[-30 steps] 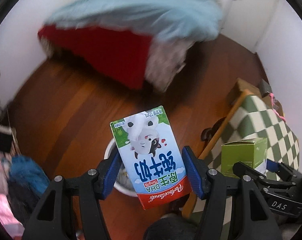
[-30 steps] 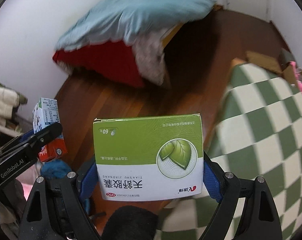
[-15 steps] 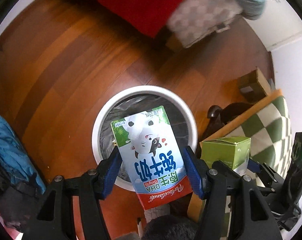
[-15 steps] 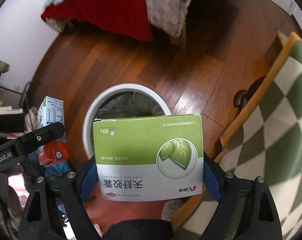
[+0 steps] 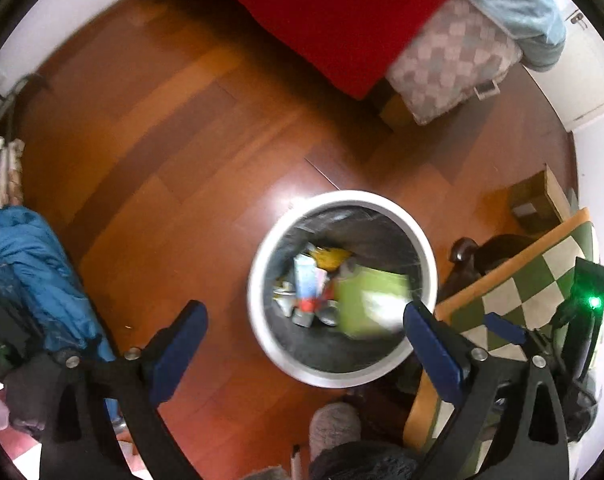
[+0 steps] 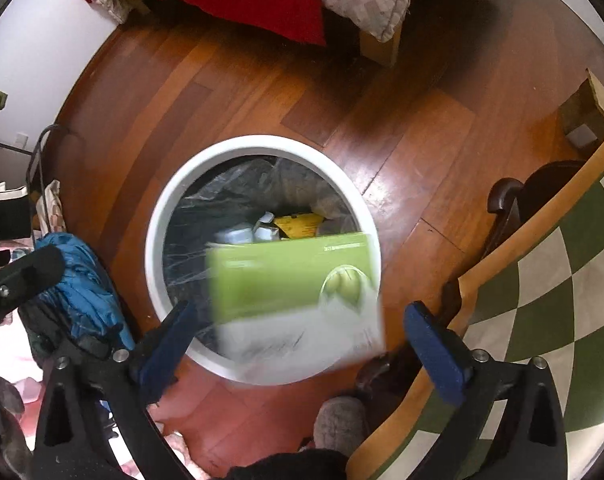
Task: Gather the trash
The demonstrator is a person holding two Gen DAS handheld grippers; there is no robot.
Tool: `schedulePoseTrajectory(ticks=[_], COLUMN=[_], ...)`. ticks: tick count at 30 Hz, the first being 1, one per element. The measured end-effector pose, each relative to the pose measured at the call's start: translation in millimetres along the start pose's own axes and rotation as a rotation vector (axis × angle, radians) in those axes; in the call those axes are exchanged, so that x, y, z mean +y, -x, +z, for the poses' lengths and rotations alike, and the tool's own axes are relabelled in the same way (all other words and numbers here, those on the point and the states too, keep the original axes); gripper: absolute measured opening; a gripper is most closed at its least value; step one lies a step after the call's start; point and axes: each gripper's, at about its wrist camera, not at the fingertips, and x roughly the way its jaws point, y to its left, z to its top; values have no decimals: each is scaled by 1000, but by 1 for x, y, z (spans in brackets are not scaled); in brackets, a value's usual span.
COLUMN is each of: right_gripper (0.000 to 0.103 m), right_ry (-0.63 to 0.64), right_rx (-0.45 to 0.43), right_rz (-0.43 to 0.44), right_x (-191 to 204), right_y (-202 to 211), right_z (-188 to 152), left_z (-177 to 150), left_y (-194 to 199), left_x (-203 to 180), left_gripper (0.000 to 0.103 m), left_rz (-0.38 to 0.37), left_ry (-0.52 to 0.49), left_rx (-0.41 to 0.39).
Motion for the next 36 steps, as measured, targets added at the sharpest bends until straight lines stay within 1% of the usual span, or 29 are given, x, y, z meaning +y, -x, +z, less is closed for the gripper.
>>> schedulePoseTrajectory(ticks=[3,6,9,13,17,23,30,36], right_gripper=[103,103,103,103,103,103,103,103], right_ry=[3,10,20,36,41,66,128,157], right_rx=[-19,-43,-75,-134,-188,-267,-348,-414], right_rz=[5,2,-7,-11,15,64,120,178], right_x=[4,7,11,16,18,22,32,39], right_y=[11,32,59,105,151,223,306,365], right_z=[-6,-17,-31,-60,-88,-133,-184,-219], left_z=[-12,-29,-45,-66,-87,-117,-150,-172], left_y=[23,52,77,106,137,193,260,301], left_x=[3,3,1,-5,-9,-14,-19,-17], left_gripper=[100,100,100,100,100,100,100,100], left_rz=[39,76,93,91,77,39,-24,-78], left_ry=[-17,-37,-56,-73,-80,-100,-119,-123], left_rx=[-45,-95,-125,-160,-190,-258,-347,-387])
